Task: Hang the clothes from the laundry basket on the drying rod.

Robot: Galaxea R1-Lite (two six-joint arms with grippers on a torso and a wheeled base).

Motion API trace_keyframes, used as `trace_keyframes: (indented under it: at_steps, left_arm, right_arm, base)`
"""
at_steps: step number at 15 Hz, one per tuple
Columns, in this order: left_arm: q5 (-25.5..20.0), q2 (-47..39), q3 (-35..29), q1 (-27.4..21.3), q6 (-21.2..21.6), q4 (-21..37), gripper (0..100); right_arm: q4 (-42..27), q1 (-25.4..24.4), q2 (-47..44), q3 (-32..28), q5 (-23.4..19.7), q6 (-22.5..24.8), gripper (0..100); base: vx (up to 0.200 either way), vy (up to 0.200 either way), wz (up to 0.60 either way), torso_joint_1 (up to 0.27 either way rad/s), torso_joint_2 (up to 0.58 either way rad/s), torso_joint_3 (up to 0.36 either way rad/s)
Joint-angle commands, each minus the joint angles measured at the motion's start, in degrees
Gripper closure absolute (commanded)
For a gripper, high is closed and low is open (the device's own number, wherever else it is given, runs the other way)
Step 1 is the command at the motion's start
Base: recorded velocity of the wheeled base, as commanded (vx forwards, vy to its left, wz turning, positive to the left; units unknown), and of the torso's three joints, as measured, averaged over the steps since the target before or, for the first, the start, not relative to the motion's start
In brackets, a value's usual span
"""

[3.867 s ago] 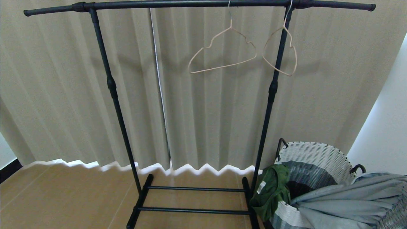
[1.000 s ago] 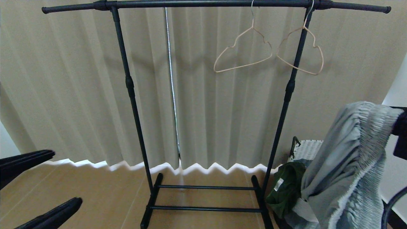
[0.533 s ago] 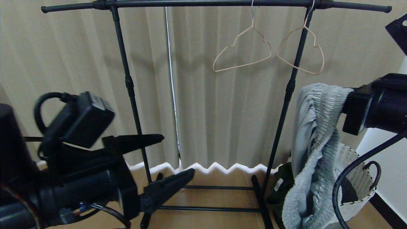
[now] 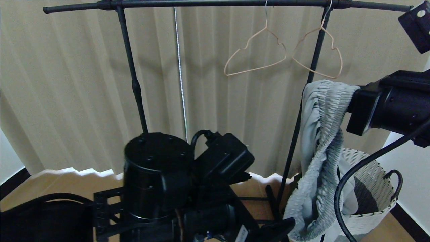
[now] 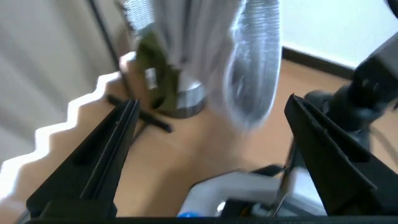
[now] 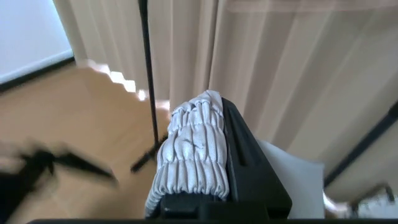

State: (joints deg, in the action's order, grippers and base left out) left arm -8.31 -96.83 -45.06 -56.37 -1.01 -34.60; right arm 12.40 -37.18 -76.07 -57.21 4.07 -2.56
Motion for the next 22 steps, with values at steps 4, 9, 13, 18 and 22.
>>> trace_keyframes:
  at_steps: [4, 9, 13, 18, 22]
  left_arm:
    - [7.3, -13.7, -6.9, -1.4, -3.7, -4.3, 0]
    - [8.9, -14.9, -4.2, -0.5, -5.3, -4.4, 0]
    - [9.4, -11.1, 1.0, -0.5, -5.1, -4.4, 0]
    - [10.4, -8.6, 3.4, -0.4, -4.7, -4.5, 100]
    - [17.3, -1.5, 8.0, -0.4, -0.7, -4.4, 100]
  right_arm:
    - [0.3, -3.3, 1.0, 0.1, -1.7, -0.1, 100]
    - [0.3, -3.8, 1.8, 0.0, -1.8, 0.0, 100]
    - [0.2, -3.6, 1.6, 0.4, -1.6, 0.0, 100]
    - [0.2, -2.7, 1.2, 0.3, -1.5, 0.1, 100]
    - [0.1, -1.9, 1.1, 0.5, -1.5, 0.1, 100]
  base:
    - [0.000, 0.000, 0.00, 0.000, 0.00, 0.000]
    - [0.000, 0.000, 0.00, 0.000, 0.00, 0.000]
    - [0.000, 0.000, 0.00, 0.000, 0.00, 0.000]
    - [0.000, 0.000, 0.00, 0.000, 0.00, 0.000]
    - [0.000, 0.000, 0.00, 0.000, 0.00, 0.000]
